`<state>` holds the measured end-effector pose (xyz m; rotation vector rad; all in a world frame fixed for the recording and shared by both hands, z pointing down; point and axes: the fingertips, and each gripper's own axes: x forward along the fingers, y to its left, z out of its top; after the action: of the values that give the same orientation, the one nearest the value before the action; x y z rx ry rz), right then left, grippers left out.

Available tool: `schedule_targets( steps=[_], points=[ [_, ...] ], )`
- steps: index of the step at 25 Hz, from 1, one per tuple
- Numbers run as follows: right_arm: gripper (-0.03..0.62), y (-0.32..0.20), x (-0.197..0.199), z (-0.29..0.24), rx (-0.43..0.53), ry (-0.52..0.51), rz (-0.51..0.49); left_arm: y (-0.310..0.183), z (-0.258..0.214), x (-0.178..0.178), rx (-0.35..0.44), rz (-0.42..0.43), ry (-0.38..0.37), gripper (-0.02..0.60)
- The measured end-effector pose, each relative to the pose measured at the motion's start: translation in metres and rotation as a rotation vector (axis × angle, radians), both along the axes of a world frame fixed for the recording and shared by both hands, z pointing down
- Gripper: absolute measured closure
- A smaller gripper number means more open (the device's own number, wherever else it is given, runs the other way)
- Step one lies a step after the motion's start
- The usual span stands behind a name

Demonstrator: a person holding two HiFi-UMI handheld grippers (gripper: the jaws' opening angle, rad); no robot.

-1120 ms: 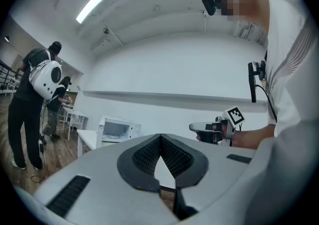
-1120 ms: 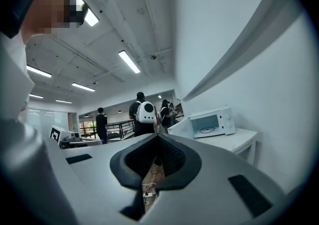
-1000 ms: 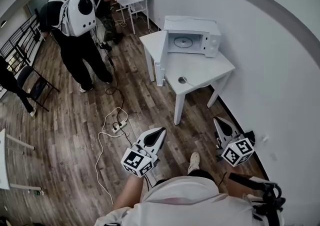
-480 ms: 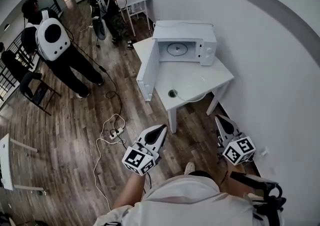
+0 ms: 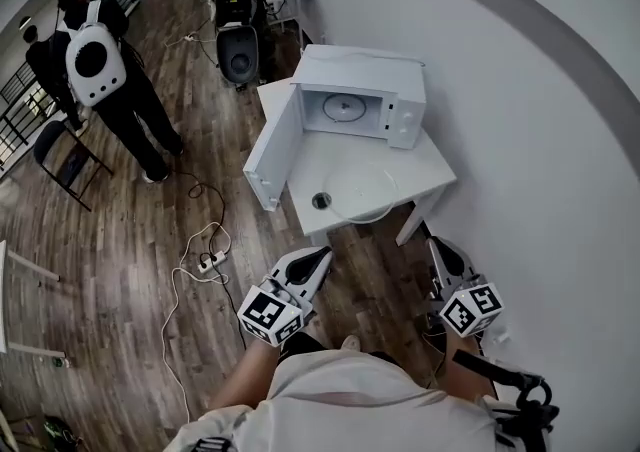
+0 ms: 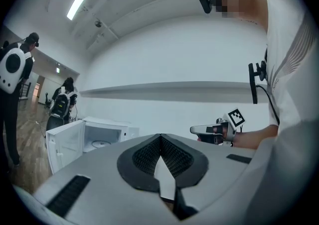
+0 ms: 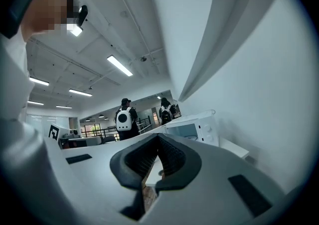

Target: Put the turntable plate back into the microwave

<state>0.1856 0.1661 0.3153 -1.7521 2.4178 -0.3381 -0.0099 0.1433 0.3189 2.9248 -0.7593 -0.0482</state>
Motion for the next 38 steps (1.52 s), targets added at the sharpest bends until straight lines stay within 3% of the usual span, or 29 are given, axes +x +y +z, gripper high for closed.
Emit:
schedule_targets(
  steps=[13,21,28,33,38],
  points=[
    [0.591,-0.039,0.000,0.001,-0.016,0.010,-0.023,-0.044,0.004,0.009,-0.011,0.030,0.009,0.572],
    [0.591,-0.108,-0.024,0.000,-0.018,0.024,-0.017,-0.112,0.011,-0.009,0.013,0.038,-0.002,0.572],
    [0.591,-0.166,-0.010,0.037,-0.069,-0.034,0.036,-0.177,0.049,0.006,-0.011,0.081,-0.032,0.572],
    [0.591,-0.165,-0.022,0.040,-0.101,-0.072,0.030,-0.177,0.049,-0.006,-0.034,0.094,-0.034,0.572],
    [0.591,-0.186,-0.001,0.057,-0.117,-0.175,-0.026,-0.189,0.061,0.012,-0.065,0.072,-0.058,0.572]
  ],
)
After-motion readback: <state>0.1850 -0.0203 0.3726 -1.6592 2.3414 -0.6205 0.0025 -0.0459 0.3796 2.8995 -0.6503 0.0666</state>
